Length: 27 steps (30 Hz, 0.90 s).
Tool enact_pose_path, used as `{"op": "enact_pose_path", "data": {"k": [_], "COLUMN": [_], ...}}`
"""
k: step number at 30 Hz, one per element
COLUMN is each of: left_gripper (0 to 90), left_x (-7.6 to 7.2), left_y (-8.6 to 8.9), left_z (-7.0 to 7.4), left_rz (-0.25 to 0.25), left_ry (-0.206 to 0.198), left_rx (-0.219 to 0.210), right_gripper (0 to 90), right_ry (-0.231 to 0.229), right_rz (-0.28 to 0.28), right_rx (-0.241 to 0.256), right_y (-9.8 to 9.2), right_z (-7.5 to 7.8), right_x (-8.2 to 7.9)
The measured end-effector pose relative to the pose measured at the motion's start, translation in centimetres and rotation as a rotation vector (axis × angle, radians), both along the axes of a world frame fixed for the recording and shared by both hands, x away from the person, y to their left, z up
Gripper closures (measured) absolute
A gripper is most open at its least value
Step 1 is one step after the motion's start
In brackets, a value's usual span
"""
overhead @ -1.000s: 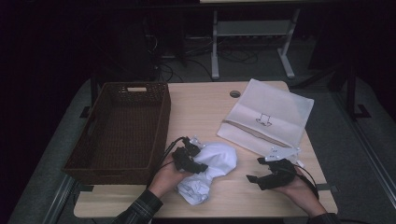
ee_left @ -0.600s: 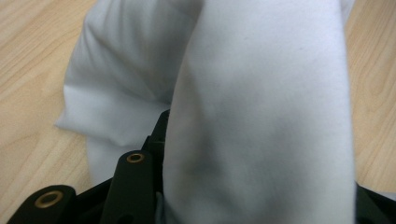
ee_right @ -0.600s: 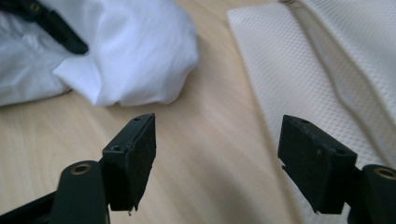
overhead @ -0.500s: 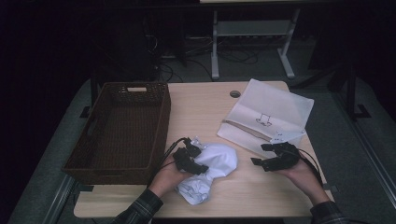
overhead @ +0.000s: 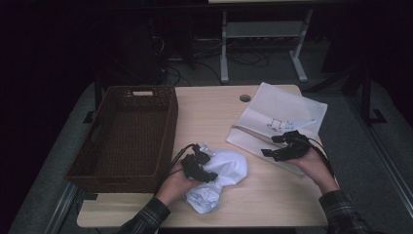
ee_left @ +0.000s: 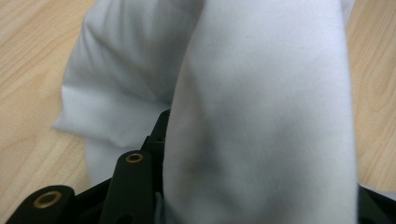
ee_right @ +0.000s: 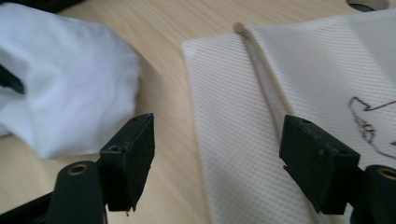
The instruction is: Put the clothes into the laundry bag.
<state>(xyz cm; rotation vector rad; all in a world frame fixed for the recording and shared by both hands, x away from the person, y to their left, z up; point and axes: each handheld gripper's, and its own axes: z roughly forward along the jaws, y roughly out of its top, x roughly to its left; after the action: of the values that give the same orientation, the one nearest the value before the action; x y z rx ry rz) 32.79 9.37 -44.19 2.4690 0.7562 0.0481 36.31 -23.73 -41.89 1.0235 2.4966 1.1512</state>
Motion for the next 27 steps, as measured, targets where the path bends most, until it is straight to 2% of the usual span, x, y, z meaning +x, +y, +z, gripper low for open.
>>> {"op": "enact_pose_path", "data": {"k": [3,5,6,8,10,12,15,17,21,25,27], "left_gripper": [55.0,55.1,55.1,55.1,55.1,55.1,55.1,55.1,55.1,55.1,55.1], "left_x": [0.0,0.0,0.0,0.0,0.0,0.0,0.0,0.0,0.0,0.0,0.0], "left_y": [0.0,0.0,0.0,0.0,0.0,0.0,0.0,0.0,0.0,0.0,0.0], "left_z": [0.0,0.0,0.0,0.0,0.0,0.0,0.0,0.0,0.0,0.0,0.0], "left_rz": [0.000,0.000,0.000,-0.001,-0.001,-0.002,-0.001,-0.002,-0.003,-0.002,-0.003], "left_ry": [0.001,0.001,0.001,0.001,0.001,0.002,0.001,0.001,0.001,0.000,-0.001], "left_rx": [-0.001,-0.001,-0.001,-0.001,-0.001,-0.001,-0.001,-0.001,-0.001,-0.001,0.001], "right_gripper": [26.0,26.0,26.8,27.4,27.6,28.4,29.3,30.3,30.4,30.3,30.4], "right_ry": [0.015,0.018,0.016,0.018,0.012,0.006,-0.003,-0.008,0.016,0.019,0.017], "right_rz": [0.000,-0.010,-0.012,-0.016,-0.020,-0.025,-0.030,-0.048,-0.056,-0.059,-0.062], "right_rx": [0.000,-0.030,-0.026,0.012,-0.014,-0.001,-0.008,0.010,-0.003,-0.026,-0.019], "right_y": [-0.3,-0.5,-0.6,-0.9,-1.1,-1.3,-1.6,-2.4,-3.2,-3.5,-3.6], "right_z": [0.1,0.2,0.3,0.3,0.2,0.2,0.1,-0.4,-1.4,-2.1,-2.3], "right_x": [0.9,1.5,1.8,2.4,3.0,3.5,4.1,4.7,5.1,5.6,5.9]}}
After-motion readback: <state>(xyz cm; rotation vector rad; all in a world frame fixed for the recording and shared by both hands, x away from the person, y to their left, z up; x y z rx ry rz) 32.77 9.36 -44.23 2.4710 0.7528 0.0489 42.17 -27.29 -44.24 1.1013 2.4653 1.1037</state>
